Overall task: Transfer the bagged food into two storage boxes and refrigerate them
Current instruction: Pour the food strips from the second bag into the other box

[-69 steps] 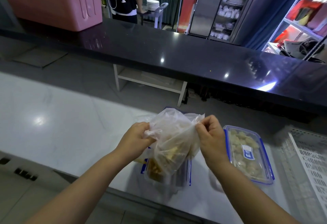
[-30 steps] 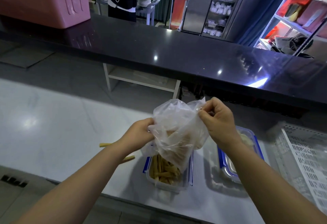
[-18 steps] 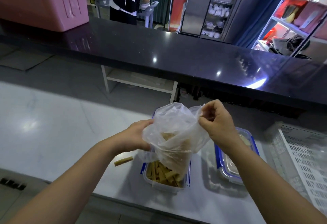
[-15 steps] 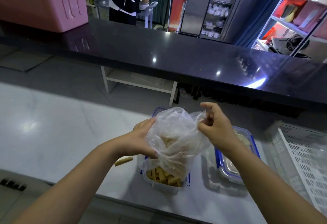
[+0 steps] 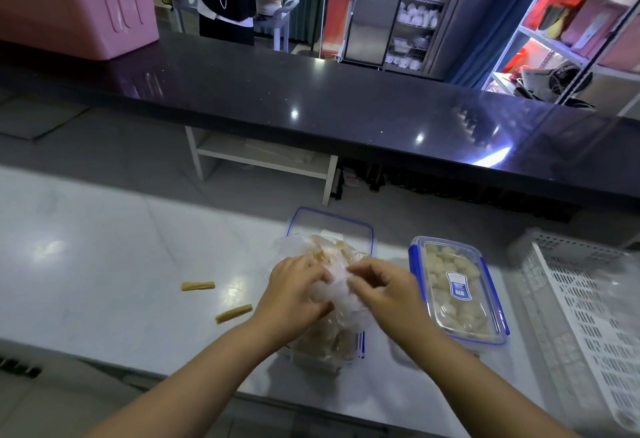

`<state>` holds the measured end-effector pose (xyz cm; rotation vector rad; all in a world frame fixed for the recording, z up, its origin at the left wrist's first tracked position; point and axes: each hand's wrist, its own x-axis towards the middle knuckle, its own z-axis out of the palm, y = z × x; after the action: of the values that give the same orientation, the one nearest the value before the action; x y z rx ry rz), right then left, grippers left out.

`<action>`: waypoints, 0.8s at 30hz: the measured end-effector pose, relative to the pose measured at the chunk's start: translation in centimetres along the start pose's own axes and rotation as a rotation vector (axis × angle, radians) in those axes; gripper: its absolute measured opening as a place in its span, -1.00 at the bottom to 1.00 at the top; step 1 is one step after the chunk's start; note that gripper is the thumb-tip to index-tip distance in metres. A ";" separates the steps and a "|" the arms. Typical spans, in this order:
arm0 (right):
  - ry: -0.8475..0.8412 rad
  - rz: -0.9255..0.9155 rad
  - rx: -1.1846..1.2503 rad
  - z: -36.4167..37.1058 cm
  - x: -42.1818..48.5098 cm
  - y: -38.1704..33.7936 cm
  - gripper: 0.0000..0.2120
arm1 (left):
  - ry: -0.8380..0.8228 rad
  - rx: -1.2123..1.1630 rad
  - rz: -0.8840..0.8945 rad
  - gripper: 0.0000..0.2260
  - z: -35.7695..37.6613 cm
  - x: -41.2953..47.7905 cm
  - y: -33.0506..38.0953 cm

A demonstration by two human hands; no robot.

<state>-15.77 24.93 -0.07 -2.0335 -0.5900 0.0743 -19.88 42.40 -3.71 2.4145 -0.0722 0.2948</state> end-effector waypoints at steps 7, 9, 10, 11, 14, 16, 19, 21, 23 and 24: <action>-0.023 0.366 -0.344 -0.1 4.5 2.4 -0.61 | 0.030 -0.020 0.057 -0.87 0.4 -1.4 0.0; -0.061 0.416 -0.393 0.6 5.0 2.5 -0.62 | 0.032 -0.031 0.061 -0.85 0.5 -1.8 0.1; -0.054 0.424 -0.405 0.8 5.2 2.5 -0.69 | 0.037 -0.033 0.064 -0.85 0.6 -1.9 0.2; -0.030 0.424 -0.402 1.0 5.3 2.5 -0.80 | 0.046 -0.039 0.069 -0.86 0.6 -2.1 0.1; 0.036 0.393 -0.341 0.9 5.3 2.3 -0.88 | 0.078 -0.057 0.095 -0.87 0.8 -2.3 0.2; 0.052 0.369 -0.324 0.7 5.1 2.1 -0.83 | 0.093 -0.060 0.097 -0.87 0.9 -2.3 0.1; 0.102 0.362 -0.214 0.4 4.8 1.7 -0.84 | 0.108 -0.087 0.043 -0.79 1.2 -2.4 -0.1; 0.149 0.359 -0.082 0.1 4.6 1.4 -0.84 | 0.115 -0.146 -0.006 -0.58 1.3 -2.4 -0.1; 0.162 0.360 0.078 -0.1 4.5 1.0 -0.83 | 0.100 -0.171 -0.007 -0.36 1.1 -2.4 0.0; 0.158 0.360 0.163 -0.2 4.3 0.9 -0.82 | 0.074 -0.149 0.021 -0.33 1.0 -2.4 0.0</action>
<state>-11.56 26.27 0.11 -1.9435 -0.1112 0.1681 -21.98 41.66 -5.03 2.2545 -0.0832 0.3750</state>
